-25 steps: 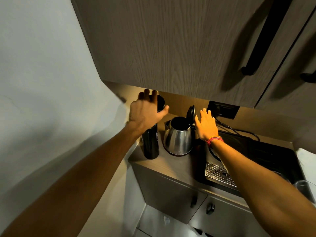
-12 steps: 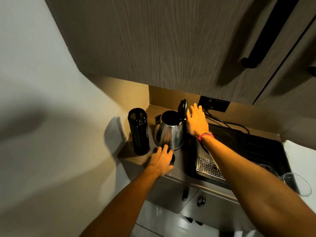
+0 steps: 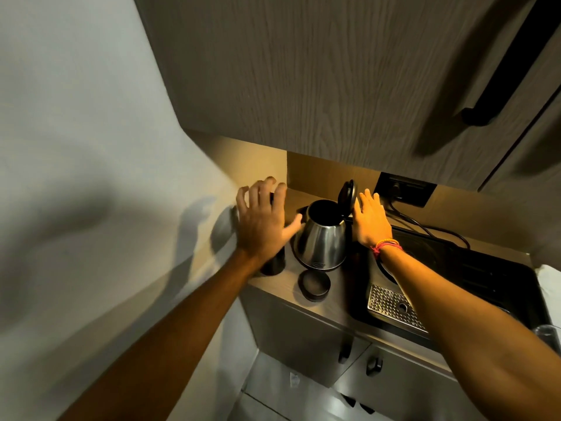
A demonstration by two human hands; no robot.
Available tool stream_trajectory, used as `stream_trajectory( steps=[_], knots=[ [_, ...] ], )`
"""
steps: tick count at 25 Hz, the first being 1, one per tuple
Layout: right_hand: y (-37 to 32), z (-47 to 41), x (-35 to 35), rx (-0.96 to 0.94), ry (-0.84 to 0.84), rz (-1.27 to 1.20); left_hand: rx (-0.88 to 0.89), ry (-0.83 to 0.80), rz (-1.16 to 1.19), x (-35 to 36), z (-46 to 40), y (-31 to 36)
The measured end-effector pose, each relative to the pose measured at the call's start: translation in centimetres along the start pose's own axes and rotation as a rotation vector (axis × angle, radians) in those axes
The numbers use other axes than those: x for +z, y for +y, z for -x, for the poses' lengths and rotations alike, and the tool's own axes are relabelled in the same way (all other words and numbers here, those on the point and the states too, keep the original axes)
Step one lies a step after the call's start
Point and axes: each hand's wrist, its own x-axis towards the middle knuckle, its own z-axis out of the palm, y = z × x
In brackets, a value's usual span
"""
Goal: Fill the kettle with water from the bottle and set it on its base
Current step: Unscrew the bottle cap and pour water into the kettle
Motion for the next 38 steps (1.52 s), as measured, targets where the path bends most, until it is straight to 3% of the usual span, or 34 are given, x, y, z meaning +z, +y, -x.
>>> stream_trajectory(
  steps=[2, 6, 10, 18, 24, 31, 38],
  knots=[
    [0.0, 0.1, 0.2, -0.024, -0.006, 0.049, -0.147, -0.058, 0.062, -0.2, 0.1, -2.1],
    [-0.3, 0.3, 0.0, -0.038, 0.002, 0.075, -0.594, -0.375, 0.765, 1.2, 3.0, -3.0],
    [-0.3, 0.4, -0.3, -0.038, 0.012, 0.099, -0.698, -0.414, 0.849, 3.0, 4.7, -3.1],
    [-0.4, 0.8, -1.0, -0.03, -0.032, 0.115, -0.566, -0.351, 0.703, 3.3, 4.7, -1.7],
    [-0.5, 0.8, -1.1, 0.04, -0.047, 0.002, -0.449, -0.46, 0.534, 2.3, 2.5, -1.1],
    [-0.8, 1.3, -1.3, 0.07, -0.022, -0.116, -0.206, -0.633, 0.155, 0.8, -1.4, 0.2],
    [-0.9, 1.4, -1.3, 0.109, 0.007, -0.214, -0.083, -0.693, -0.117, 0.3, -3.1, 1.4]
  ],
)
